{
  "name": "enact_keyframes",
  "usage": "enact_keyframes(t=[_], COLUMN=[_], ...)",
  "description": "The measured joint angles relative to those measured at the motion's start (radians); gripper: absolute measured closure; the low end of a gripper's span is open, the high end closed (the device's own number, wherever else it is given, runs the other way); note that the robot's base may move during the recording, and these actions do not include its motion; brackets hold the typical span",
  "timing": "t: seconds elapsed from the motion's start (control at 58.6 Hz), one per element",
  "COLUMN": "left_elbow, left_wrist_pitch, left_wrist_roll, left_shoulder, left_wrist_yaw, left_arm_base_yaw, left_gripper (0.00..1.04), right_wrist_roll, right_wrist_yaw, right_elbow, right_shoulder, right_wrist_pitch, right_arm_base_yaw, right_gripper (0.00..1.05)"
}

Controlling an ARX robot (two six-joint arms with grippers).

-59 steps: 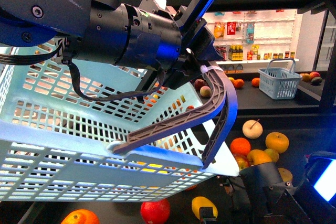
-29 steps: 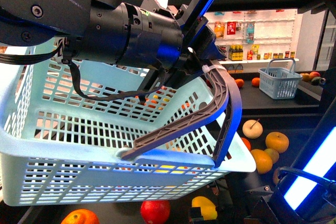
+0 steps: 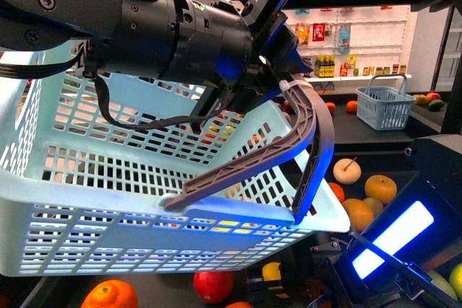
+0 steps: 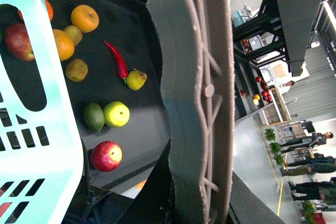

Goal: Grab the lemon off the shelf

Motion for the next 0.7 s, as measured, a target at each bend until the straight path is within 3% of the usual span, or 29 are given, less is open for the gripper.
enact_keyframes(t=[0.188, 0.495, 0.7], left_elbow=[0.000, 0.000, 0.000], left_wrist_pitch=[0.000, 0.000, 0.000], left_wrist_roll=[-0.001, -0.002, -0.002], left_shoulder=[0.000, 0.000, 0.000], left_wrist_yaw=[-0.003, -0.002, -0.002], left_arm_base_yaw=[0.000, 0.000, 0.000], left_gripper=[0.95, 0.95, 0.95], right_wrist_roll=[-0.018, -0.064, -0.068], right_wrist_yaw=[0.018, 0.043, 0.052], right_elbow=[0.036, 0.048, 0.016], right_shoulder=[0.029, 0.054, 0.047], right_wrist_pitch=[-0.003, 0.010, 0.043], right_arm_base_yaw=[0.000, 0.000, -0.014], right_gripper=[0.04, 0.47, 0.53])
